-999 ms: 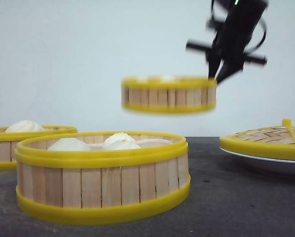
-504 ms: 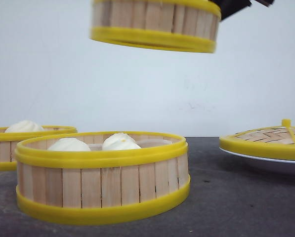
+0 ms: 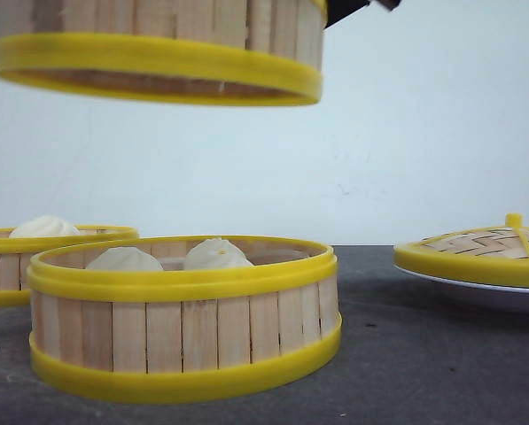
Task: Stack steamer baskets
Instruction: 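Grasp the basket rim with the right gripper and lift it, then lower the basket onto the nearest basket and open the right gripper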
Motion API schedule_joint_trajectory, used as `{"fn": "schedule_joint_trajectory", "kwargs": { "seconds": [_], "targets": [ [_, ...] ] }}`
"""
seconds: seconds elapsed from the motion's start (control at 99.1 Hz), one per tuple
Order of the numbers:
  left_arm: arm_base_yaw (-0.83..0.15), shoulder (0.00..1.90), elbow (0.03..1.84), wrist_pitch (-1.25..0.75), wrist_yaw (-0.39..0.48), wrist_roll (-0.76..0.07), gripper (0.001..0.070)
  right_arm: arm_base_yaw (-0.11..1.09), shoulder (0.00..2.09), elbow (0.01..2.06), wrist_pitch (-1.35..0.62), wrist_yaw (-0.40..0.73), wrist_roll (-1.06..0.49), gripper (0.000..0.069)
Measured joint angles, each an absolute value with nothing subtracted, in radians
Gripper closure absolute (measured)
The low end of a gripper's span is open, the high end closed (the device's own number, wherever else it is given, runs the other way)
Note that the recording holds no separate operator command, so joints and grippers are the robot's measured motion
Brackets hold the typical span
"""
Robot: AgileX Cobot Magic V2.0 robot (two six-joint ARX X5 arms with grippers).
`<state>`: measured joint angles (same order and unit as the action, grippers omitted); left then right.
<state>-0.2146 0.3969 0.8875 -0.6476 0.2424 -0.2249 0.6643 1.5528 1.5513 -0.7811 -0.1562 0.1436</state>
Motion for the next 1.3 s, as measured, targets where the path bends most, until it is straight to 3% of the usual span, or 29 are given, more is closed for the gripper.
{"fn": "schedule_joint_trajectory", "kwargs": {
  "seconds": [0.575,1.302],
  "targets": [
    [-0.215,0.397,0.887,-0.648,0.261,-0.224,0.0231,0.673,1.743,1.549,-0.788,-0.084,0.115,0.0655],
    [-0.215,0.396,0.888,-0.648,0.261,-0.202,0.0231,0.672,1.783,1.549,-0.878,0.022,0.057,0.0664]
  ]
}}
